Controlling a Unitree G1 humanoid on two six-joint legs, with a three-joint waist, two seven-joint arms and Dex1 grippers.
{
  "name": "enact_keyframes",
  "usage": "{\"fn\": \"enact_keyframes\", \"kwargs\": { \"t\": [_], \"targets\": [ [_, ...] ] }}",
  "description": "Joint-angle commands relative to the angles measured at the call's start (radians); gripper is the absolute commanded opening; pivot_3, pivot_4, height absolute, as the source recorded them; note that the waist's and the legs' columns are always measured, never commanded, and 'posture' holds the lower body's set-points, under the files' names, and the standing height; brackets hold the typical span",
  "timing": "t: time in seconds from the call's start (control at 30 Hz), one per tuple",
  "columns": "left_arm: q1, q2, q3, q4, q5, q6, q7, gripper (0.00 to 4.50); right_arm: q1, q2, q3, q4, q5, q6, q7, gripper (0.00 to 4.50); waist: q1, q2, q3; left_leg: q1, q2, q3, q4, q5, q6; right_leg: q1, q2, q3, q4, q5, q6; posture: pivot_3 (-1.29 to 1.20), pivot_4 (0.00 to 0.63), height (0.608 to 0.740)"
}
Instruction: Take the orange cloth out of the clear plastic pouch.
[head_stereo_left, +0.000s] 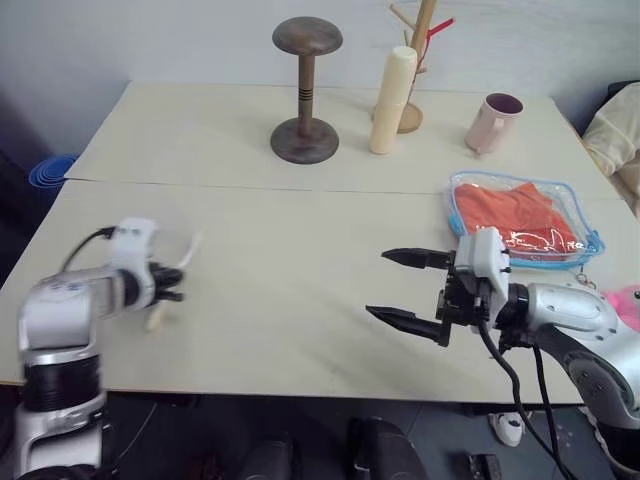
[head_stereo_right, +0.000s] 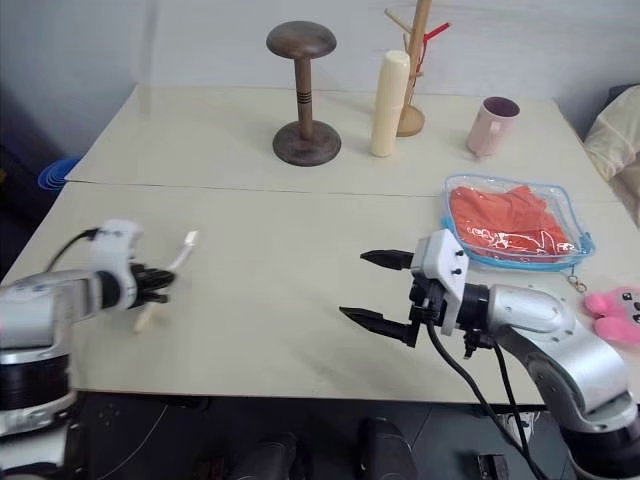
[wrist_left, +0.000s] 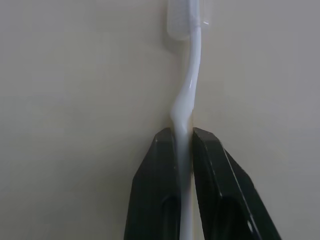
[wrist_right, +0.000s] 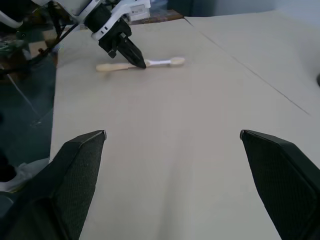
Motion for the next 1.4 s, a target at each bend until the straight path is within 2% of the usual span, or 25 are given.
{"fn": "enact_keyframes", "kwargs": {
  "t": [0.03, 0.17, 0.23, 0.43, 0.53, 0.63, 0.8, 0.87, 0.97, 1.1, 1.23, 1.4],
  "targets": [
    [0.06, 0.048, 0.058, 0.078, 0.022, -0.099, 0.041, 0.12, -0.037, 0.019, 0.021, 0.026, -0.014, -0.032, 0.044, 4.5, 0.002, 0.0, 0.0, 0.0, 0.0, 0.0, 0.0, 0.0, 0.0, 0.0, 0.0, 0.0, 0.0, 0.0, 0.0, 0.0, 0.15, 0.74],
    [0.068, 0.054, 0.078, 0.144, 0.011, -0.209, 0.06, 0.12, -0.063, 0.038, 0.042, 0.045, -0.027, -0.034, 0.065, 4.5, 0.002, 0.0, 0.0, 0.0, 0.0, 0.0, 0.0, 0.0, 0.0, 0.0, 0.0, 0.0, 0.0, 0.0, 0.0, 0.0, 0.15, 0.74],
    [0.068, 0.049, 0.066, 0.153, 0.003, -0.242, 0.061, 0.83, -0.068, 0.041, 0.048, 0.05, -0.036, -0.037, 0.074, 4.5, 0.002, 0.0, 0.0, 0.0, 0.0, 0.0, 0.0, 0.0, 0.0, 0.0, 0.0, 0.0, 0.001, 0.0, 0.0, 0.0, 0.15, 0.74],
    [0.101, 0.088, 0.054, 0.138, -0.01, -0.251, 0.047, 2.51, -0.067, 0.032, 0.023, 0.061, -0.052, -0.032, 0.081, 4.5, 0.002, 0.0, 0.0, -0.001, 0.0, 0.0, 0.0, 0.0, 0.0, 0.0, 0.0, 0.0, 0.002, 0.0, 0.0, 0.0, 0.15, 0.74],
    [0.106, 0.171, 0.117, 0.101, -0.061, -0.192, -0.018, 3.4, -0.049, 0.01, -0.018, 0.066, -0.08, -0.044, 0.065, 4.5, -0.001, 0.0, 0.0, -0.001, 0.0, 0.0, -0.001, -0.001, 0.0, -0.001, 0.0, 0.0, 0.001, 0.0, 0.0, 0.0, 0.15, 0.74],
    [0.098, 0.264, 0.209, 0.041, -0.185, -0.161, -0.166, 4.28, -0.041, -0.02, -0.072, 0.096, -0.128, -0.061, 0.046, 4.5, 0.0, -0.002, 0.002, -0.006, 0.0, -0.001, 0.0, -0.001, 0.0, -0.005, 0.0, -0.001, 0.001, 0.0, 0.0, 0.0, 0.15, 0.74],
    [0.11, 0.398, 0.299, -0.164, -0.469, -0.219, -0.521, 4.28, -0.044, -0.168, -0.129, 0.282, -0.328, -0.227, 0.08, 4.5, 0.005, 0.0, 0.004, -0.016, -0.003, -0.006, 0.005, -0.001, 0.0, -0.01, -0.002, -0.003, 0.001, 0.0, 0.0, 0.0, 0.15, 0.74],
    [0.089, 0.417, 0.214, -0.275, -0.566, -0.266, -0.608, 4.28, -0.063, -0.253, -0.099, 0.452, -0.47, -0.389, 0.091, 4.5, 0.005, 0.005, 0.007, -0.015, -0.005, -0.007, 0.005, -0.001, 0.0, -0.007, -0.004, -0.002, 0.0, 0.0, 0.0, 0.0, 0.15, 0.74],
    [0.013, 0.401, 0.035, -0.377, -0.626, -0.353, -0.649, 4.28, -0.136, -0.324, -0.014, 0.705, -0.66, -0.606, 0.07, 4.5, 0.0, 0.011, 0.011, -0.013, -0.007, -0.008, 0.005, -0.001, 0.0, -0.004, -0.005, -0.002, -0.002, 0.0, 0.0, 0.0, 0.15, 0.74],
    [-0.126, 0.33, -0.193, -0.4, -0.617, -0.448, -0.66, 4.28, -0.273, -0.309, 0.087, 0.983, -0.808, -0.768, 0.045, 4.5, -0.017, 0.013, 0.014, -0.013, -0.005, -0.008, 0.005, 0.001, 0.0, -0.004, -0.003, -0.002, -0.001, 0.0, 0.0, 0.0, 0.15, 0.74],
    [-0.214, 0.277, -0.331, -0.347, -0.552, -0.522, -0.65, 4.28, -0.39, -0.26, 0.148, 1.19, -0.899, -0.858, -0.011, 4.5, -0.034, 0.013, 0.015, -0.013, -0.003, -0.007, 0.004, 0.003, -0.002, -0.005, 0.0, -0.003, 0.001, 0.0, 0.0, 0.0, 0.15, 0.74],
    [-0.24, 0.261, -0.372, -0.314, -0.527, -0.574, -0.647, 4.32, -0.449, -0.24, 0.171, 1.31, -0.929, -0.932, 0.0, 2.98, -0.028, 0.014, 0.015, -0.015, -0.002, -0.007, 0.005, 0.005, -0.003, -0.008, 0.0, -0.002, 0.004, 0.0, 0.0, 0.0, 0.15, 0.74]
  ]
}}
